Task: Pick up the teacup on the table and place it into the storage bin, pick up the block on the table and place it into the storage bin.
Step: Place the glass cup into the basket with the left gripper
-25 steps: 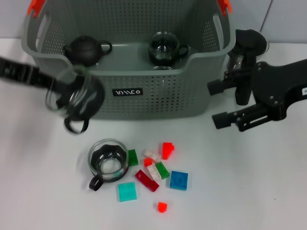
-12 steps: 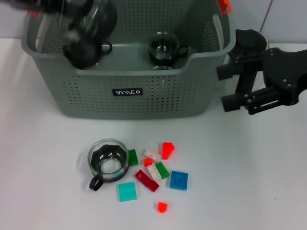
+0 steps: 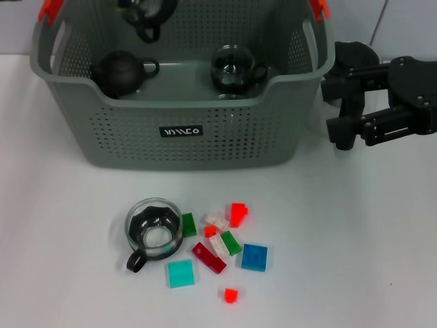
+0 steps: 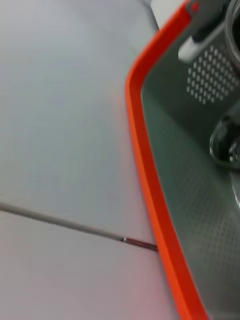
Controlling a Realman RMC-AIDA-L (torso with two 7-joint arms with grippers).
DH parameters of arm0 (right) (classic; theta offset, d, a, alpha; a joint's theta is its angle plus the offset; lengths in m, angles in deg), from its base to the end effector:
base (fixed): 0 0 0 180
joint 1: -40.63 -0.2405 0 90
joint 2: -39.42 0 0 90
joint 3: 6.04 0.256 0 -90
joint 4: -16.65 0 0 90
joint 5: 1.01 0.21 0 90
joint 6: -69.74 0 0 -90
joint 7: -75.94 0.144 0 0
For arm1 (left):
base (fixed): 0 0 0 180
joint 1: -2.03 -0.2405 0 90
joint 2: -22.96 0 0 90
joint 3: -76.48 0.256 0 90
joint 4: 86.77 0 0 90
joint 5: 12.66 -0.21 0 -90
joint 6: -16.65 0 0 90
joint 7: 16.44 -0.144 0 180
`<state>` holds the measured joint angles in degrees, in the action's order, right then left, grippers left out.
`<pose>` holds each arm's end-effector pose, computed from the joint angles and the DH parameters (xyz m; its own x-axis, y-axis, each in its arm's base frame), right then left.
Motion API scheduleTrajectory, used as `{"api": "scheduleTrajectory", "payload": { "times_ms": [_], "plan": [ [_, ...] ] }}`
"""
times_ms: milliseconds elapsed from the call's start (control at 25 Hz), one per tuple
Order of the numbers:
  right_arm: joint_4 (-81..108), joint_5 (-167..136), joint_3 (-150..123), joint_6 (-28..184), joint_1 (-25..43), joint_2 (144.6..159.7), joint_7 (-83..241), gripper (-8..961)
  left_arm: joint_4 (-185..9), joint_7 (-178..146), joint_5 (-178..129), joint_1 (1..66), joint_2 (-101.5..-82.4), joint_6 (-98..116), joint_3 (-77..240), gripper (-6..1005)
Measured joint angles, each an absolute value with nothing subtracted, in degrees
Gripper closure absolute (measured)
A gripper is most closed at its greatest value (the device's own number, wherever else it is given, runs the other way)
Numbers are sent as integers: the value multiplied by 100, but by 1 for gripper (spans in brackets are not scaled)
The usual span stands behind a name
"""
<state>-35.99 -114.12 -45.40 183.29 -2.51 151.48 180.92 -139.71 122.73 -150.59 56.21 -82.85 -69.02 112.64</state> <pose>0.1583 0.3550 0.0871 0.8475 -0.3191 -0.4241 -0.2908 -0.9476 0.1319 -0.1558 0.4615 0.1437 0.6064 0.6755 0.4194 0.7951 -0.5199 -0.3123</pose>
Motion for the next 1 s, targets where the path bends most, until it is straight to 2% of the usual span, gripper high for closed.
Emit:
{"api": "scheduleTrajectory", "payload": {
  "times_ms": [160, 480, 720, 1000],
  "plan": [
    [-3599, -11405, -4531, 18327, -254, 15139, 18116, 56, -13587, 12413, -15359, 5785, -8357, -6048, 11958, 921],
    [-3599, -11402, -4469, 18327, -177, 15122, 18127, 56, -13218, 12541, -16148, 6054, -8633, -5381, 12386, 921],
    [-3584, -11402, -4470, 18329, -146, 15115, 18129, 56, -13198, 12552, -16387, 6074, -8816, -5269, 12738, 922],
    [-3567, -11403, -4471, 18329, -114, 15113, 18132, 56, -13170, 12522, -16425, 6038, -8932, -5103, 12973, 921]
  ]
}}
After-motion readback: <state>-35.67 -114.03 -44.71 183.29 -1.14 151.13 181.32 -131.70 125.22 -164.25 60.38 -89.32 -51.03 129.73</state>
